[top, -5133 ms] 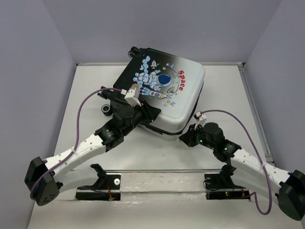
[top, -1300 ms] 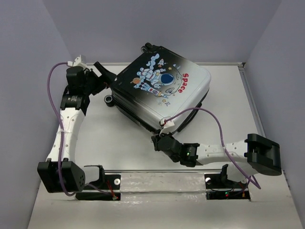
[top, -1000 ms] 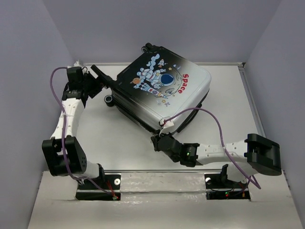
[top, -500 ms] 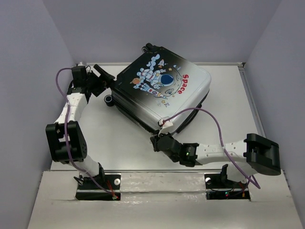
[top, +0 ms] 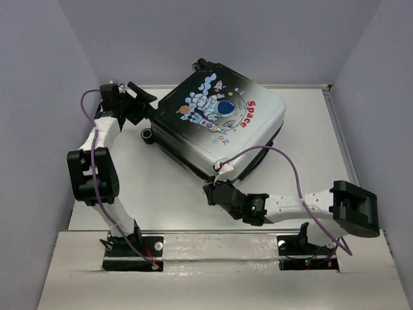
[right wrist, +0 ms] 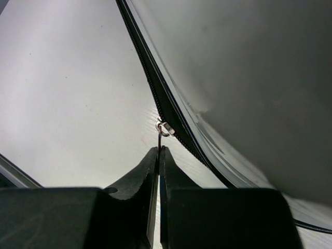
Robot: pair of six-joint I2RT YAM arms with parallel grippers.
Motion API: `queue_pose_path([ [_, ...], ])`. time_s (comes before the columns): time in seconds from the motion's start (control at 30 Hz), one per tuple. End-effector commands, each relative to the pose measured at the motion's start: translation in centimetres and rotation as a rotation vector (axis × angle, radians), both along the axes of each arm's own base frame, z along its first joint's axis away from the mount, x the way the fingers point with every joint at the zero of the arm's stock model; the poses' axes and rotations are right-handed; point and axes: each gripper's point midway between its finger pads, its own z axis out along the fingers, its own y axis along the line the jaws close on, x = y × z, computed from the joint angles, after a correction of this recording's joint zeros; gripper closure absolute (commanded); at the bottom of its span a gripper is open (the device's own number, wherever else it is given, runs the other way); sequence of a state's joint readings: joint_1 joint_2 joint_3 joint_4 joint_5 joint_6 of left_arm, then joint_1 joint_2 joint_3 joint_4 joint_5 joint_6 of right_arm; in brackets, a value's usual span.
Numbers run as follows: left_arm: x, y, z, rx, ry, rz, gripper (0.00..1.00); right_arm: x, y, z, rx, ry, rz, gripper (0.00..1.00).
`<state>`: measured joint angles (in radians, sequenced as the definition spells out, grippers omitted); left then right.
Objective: Pack the luggage
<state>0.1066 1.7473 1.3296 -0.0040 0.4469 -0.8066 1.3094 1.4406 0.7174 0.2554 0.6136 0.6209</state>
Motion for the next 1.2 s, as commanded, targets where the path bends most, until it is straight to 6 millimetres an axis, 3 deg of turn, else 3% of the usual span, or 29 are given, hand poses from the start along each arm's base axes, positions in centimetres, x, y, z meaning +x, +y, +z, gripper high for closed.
queue_pose_path([
  [0.0,1.3,-1.2,2.6,-0.082,-0.058,-0.043,0.01,-2.0,3.6,3.1,0.127,0.018,0.113,0.93],
  [0.13,1.6,-1.5,2.6,-0.121,-0.058,-0.048,0.07,-2.0,3.6,2.8,0.122,0.021,0.113,0.93],
  [0.17,1.7,-1.5,2.6,-0.123,-0.065,-0.047,0.21,-1.7,3.5,2.9,0.126,0.023,0.106,0.93],
  [0.27,1.5,-1.5,3.0,-0.133,-0.083,-0.042,0.46,-1.5,3.2,2.6,0.124,0.031,0.105,0.93],
  [0.3,1.5,-1.5,3.0,-0.133,-0.087,-0.039,0.62,-1.5,3.2,2.7,0.127,0.031,0.107,0.93],
  [0.33,1.5,-1.4,3.0,-0.133,-0.089,-0.035,0.67,-1.6,3.1,2.7,0.126,0.033,0.109,0.93],
  [0.37,1.5,-1.5,3.0,-0.137,-0.093,-0.035,0.79,-1.3,2.9,2.7,0.127,0.031,0.102,0.93],
  [0.47,1.7,-1.5,3.1,-0.155,-0.100,-0.032,0.94,-1.0,2.5,2.7,0.124,0.034,0.097,0.93],
  [0.63,1.6,-1.9,4.3,-0.178,-0.164,-0.045,0.94,-0.4,1.6,2.0,0.093,0.047,0.090,0.93],
  [0.73,-0.2,-2.4,4.6,-0.137,-0.211,-0.053,0.94,0.9,-0.1,2.0,0.106,0.066,0.086,0.93],
  [0.77,-1.7,-2.8,3.9,-0.097,-0.208,-0.055,0.94,1.6,-1.0,2.5,0.115,0.065,0.085,0.93],
  [0.8,-2.9,-2.8,4.8,-0.082,-0.231,-0.043,0.94,1.7,-1.5,2.4,0.104,0.067,0.085,0.93],
  [0.83,-4.6,-3.2,2.2,-0.089,-0.190,-0.045,0.94,2.0,-2.0,2.7,0.100,0.062,0.079,0.93],
  [0.9,-6.9,-4.3,0.8,-0.088,-0.174,-0.064,0.94,2.5,-2.7,3.5,0.090,0.044,0.074,0.93],
  [0.93,-8.3,-4.7,1.4,-0.078,-0.200,-0.067,0.94,2.6,-2.9,3.7,0.083,0.037,0.070,0.93],
  [0.97,-10.3,-5.1,-1.4,-0.074,-0.150,-0.074,0.94,2.6,-2.9,3.8,0.080,0.035,0.071,0.93],
  [1.0,-11.7,-6.3,-2.2,-0.066,-0.139,-0.102,0.94,2.6,-2.7,3.9,0.078,0.037,0.076,0.93],
  [1.03,-13.1,-6.9,-1.7,-0.056,-0.167,-0.116,0.94,2.5,-2.2,4.0,0.085,0.044,0.095,0.93],
  [1.07,-15.1,-7.3,-4.1,-0.056,-0.122,-0.120,0.94,2.5,-1.8,3.9,0.084,0.044,0.108,0.93],
  [1.1,-16.6,-8.7,-4.6,-0.051,-0.119,-0.156,0.94,2.5,-0.8,3.0,0.073,0.058,0.128,0.93],
  [1.13,-17.5,-9.0,-3.8,-0.041,-0.158,-0.155,0.94,2.3,0.6,3.5,0.090,0.066,0.172,0.93],
  [1.17,-18.6,-9.4,-4.1,-0.040,-0.157,-0.169,0.94,1.5,1.4,2.3,0.070,0.083,0.206,0.93],
])
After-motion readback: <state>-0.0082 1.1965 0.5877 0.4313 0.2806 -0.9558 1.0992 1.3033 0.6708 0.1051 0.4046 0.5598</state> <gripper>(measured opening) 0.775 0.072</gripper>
